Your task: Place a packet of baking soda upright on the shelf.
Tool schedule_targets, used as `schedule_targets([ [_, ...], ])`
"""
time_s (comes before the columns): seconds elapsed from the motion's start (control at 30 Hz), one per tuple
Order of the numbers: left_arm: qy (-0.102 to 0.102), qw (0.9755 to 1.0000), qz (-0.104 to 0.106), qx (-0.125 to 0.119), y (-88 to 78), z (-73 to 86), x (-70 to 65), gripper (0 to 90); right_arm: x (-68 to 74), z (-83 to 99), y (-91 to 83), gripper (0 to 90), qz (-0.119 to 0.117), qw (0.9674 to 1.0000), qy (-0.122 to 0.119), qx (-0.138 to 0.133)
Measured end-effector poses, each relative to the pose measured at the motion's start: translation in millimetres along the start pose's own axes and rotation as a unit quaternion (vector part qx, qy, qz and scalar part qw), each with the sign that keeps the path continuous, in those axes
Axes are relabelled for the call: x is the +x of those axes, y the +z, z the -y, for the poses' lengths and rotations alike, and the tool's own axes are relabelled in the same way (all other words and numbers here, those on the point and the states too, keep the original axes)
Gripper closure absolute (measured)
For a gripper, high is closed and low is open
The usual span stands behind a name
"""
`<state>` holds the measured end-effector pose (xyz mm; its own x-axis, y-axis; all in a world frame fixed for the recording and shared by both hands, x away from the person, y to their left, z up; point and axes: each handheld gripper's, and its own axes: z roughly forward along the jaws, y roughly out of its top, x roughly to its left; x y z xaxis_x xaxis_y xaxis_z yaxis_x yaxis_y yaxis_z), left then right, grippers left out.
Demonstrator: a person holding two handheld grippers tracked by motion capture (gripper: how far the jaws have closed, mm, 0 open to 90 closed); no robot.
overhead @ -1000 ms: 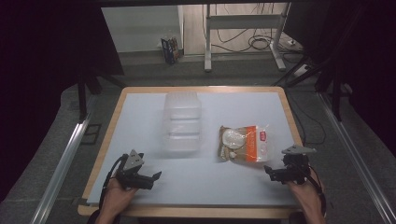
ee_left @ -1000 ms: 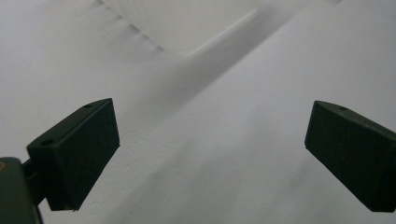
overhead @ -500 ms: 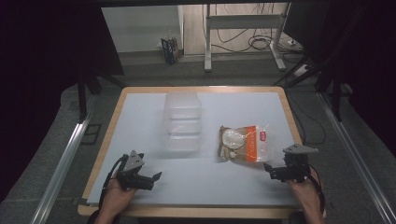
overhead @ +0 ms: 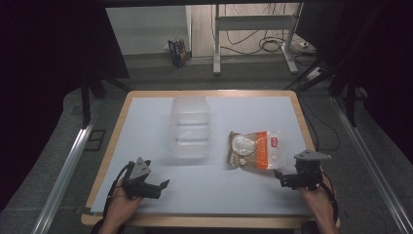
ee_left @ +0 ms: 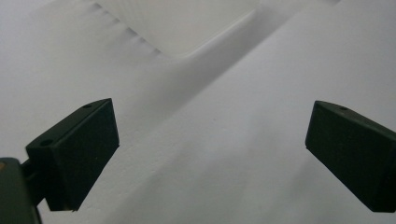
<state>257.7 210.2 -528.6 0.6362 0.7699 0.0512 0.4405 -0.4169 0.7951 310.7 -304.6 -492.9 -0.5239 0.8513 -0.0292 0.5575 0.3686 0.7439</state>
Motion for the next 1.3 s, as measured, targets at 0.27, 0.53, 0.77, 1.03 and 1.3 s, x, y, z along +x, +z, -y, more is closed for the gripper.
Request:
schedule_targets([
  [0.27,0.013,0.9999,-0.006,0.001,0.3,-0.4,-2.2,2.7,1.7,-7.1,-3.7,0.0,0.008,0.9999,-0.014,-0.005],
  [0.53,0.023,0.9996,-0.015,0.0,-0.5,-0.9,-3.7,2.7,4.2,-18.5,-7.0,0.0,0.005,0.9998,-0.017,-0.011],
  [0.77,0.026,0.9995,-0.017,0.003,-0.7,-1.0,-4.3,2.7,9.9,-30.8,-9.1,0.7,-0.012,0.9999,-0.011,-0.006],
  [1.03,0.031,0.9994,-0.016,0.008,-0.5,-1.5,-5.0,2.8,21.6,-46.6,-3.4,10.4,-0.015,0.9996,-0.023,-0.003],
  [1.3,0.03,0.9994,-0.015,0.009,0.1,-1.5,-5.8,2.9,25.6,-68.1,3.9,36.5,-0.028,0.9991,-0.03,-0.007],
])
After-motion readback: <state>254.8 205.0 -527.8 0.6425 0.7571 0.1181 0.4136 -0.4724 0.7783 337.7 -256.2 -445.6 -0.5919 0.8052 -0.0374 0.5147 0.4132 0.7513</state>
